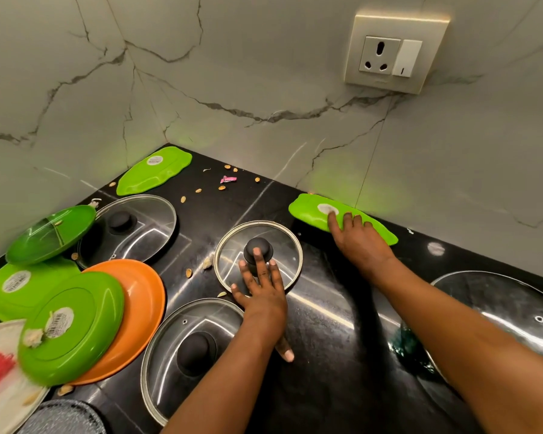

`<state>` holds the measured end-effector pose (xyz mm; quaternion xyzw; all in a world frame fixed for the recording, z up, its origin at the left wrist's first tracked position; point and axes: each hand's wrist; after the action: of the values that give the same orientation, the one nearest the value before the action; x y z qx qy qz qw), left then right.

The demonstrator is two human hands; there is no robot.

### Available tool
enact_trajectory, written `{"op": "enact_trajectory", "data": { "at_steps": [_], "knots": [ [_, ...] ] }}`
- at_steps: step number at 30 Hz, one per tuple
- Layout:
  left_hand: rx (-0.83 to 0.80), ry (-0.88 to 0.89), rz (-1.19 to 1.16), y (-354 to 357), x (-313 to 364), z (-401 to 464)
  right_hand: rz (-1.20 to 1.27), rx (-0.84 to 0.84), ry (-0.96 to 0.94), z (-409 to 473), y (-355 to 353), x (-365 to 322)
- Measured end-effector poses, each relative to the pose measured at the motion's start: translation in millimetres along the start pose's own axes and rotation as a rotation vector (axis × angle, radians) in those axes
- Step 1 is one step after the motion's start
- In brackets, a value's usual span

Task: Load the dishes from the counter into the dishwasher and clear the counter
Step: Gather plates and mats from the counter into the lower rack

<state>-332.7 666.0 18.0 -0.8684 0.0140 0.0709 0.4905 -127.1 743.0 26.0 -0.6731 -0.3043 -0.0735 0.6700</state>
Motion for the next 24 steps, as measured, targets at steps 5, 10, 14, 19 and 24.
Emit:
{"op": "enact_trajectory", "data": {
  "at_steps": [5, 10, 14, 19, 24],
  "knots": [
    [-0.02, -0.011, -0.009, -1, 1, 2, 0.15, 0.086, 0.209, -2, -38, 33],
    [0.059, 0.117, 0.052, -5, -9, -15, 0.352, 0.324, 0.409, -25, -41, 29],
    [0.329, 0.227, 0.161, -6, -8, -41, 0.41, 0.541, 0.454, -56, -48, 11],
    [0.426, 0.211, 0.182, 3, -10, -62, 0.583, 0.727, 0.416, -105, -65, -13],
    [0.505, 0.181, 0.162, 24, -12, -98, 0.596, 0.841, 0.413, -157, -76, -37]
  ]
}}
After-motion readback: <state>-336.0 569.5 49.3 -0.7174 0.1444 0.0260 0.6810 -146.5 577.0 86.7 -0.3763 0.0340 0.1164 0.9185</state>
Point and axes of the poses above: each hand's wrist, its own z-axis towards the middle knuckle, its own y-axis out of the palm, x = y × z, and after that the axes turned 8 degrees about -y, right-handed
